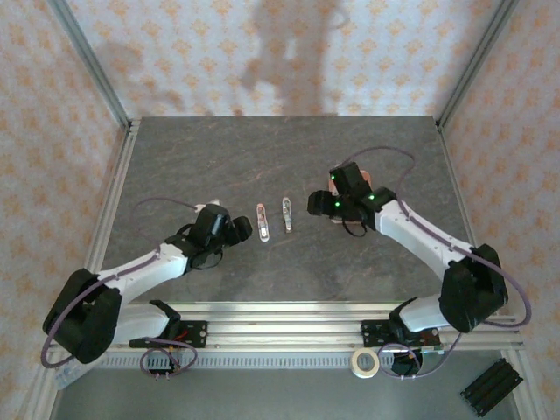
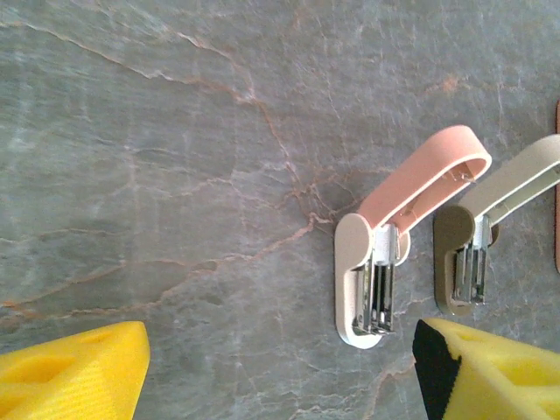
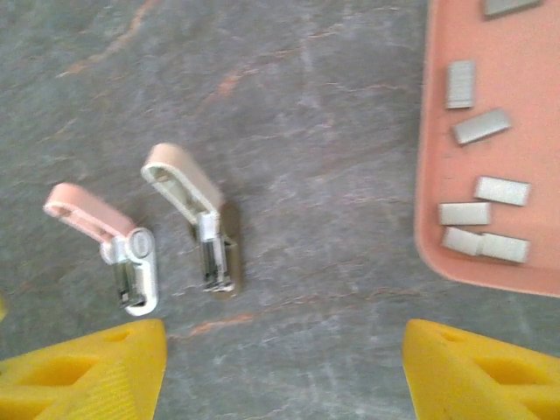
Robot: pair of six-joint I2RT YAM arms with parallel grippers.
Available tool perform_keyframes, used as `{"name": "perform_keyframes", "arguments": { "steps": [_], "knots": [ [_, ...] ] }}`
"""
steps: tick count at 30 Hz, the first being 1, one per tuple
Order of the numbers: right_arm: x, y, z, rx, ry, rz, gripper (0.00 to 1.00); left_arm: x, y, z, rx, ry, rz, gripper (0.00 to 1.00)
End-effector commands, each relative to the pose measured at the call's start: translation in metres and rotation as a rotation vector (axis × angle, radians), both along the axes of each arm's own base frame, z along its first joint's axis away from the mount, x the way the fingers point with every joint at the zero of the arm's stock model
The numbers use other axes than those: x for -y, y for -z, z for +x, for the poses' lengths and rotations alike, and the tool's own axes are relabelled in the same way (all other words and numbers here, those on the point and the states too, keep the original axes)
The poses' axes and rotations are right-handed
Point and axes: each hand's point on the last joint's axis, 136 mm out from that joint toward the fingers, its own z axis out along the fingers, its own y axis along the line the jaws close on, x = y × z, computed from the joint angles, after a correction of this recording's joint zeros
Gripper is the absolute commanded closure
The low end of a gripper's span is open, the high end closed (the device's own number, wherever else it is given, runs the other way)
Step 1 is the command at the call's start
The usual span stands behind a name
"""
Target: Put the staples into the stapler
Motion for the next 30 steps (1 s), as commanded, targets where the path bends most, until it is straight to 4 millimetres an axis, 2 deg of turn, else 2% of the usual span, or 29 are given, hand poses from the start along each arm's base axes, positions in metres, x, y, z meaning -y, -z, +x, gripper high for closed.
{"name": "perform_keyframes", "arguments": {
  "steps": [1, 7, 16, 21, 26, 30],
  "knots": [
    [0.02, 0.004, 0.011, -0.066, 0.024, -0.029, 0.29, -0.02, -0.003, 0.003, 0.05, -0.063, 0.055, 0.2],
    [0.037, 0.018, 0.039, -0.148, 0.039, -0.075, 0.32, -0.032, -0.007, 0.003, 0.08, -0.08, 0.098, 0.19],
    [0.067, 0.054, 0.061, -0.272, 0.071, -0.263, 0.42, -0.042, 0.0, 0.008, 0.049, -0.099, 0.158, 0.19],
    [0.073, 0.074, 0.062, -0.336, 0.091, -0.292, 0.49, -0.041, 0.005, 0.013, 0.014, -0.099, 0.175, 0.19],
    [0.078, 0.084, 0.052, -0.366, 0.101, -0.309, 0.56, -0.036, 0.01, 0.017, -0.025, -0.072, 0.182, 0.19],
    [0.074, 0.089, 0.043, -0.395, 0.084, -0.284, 0.61, -0.032, 0.012, 0.019, -0.034, -0.062, 0.171, 0.19]
  ]
}}
